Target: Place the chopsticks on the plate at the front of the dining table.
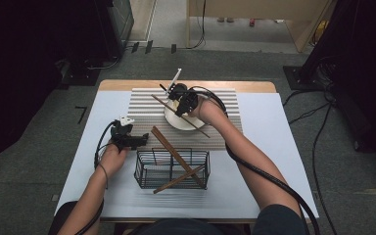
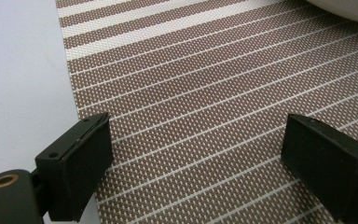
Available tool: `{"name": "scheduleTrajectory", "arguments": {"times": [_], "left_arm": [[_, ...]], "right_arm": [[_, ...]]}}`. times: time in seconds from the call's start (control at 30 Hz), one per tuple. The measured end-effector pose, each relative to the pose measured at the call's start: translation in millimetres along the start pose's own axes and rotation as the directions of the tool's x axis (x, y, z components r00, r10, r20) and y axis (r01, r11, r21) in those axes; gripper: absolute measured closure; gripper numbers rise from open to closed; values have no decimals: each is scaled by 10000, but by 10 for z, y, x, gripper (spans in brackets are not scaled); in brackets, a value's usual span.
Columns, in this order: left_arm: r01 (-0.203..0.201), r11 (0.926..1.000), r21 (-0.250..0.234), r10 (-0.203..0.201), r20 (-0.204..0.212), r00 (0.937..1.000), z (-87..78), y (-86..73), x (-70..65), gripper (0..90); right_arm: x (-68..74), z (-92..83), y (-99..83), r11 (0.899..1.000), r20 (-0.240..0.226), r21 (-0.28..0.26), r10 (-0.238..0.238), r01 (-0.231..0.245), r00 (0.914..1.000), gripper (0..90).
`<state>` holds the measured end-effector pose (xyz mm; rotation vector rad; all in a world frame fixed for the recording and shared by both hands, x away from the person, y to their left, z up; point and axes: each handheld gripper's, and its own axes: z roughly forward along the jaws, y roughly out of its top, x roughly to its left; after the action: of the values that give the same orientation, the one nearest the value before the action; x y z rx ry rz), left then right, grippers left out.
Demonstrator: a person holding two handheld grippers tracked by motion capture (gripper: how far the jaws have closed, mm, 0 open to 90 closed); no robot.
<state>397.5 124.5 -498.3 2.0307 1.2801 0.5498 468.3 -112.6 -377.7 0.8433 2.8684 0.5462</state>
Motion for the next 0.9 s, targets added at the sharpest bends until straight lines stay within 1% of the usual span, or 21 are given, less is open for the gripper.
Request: {"name": "scheduleTrajectory", "arguments": {"times": [0.37,0.63,0.8,0.9], "left_arm": [[4,10000,-4,-4,-3,10000,1,0,0,90],[5,10000,-1,-5,0,10000,0,0,0,90],[7,10000,-17,-7,-2,10000,2,0,0,90],[6,10000,-3,-6,-5,10000,1,0,0,90]], "right_arm": [[-7,122,31,9998,7,196,-31,30,10000,853],[3,196,74,9990,104,412,-175,171,9998,853],[22,264,97,9974,201,597,-411,399,9990,853],[24,297,99,9972,192,630,-422,409,9989,853]]}}
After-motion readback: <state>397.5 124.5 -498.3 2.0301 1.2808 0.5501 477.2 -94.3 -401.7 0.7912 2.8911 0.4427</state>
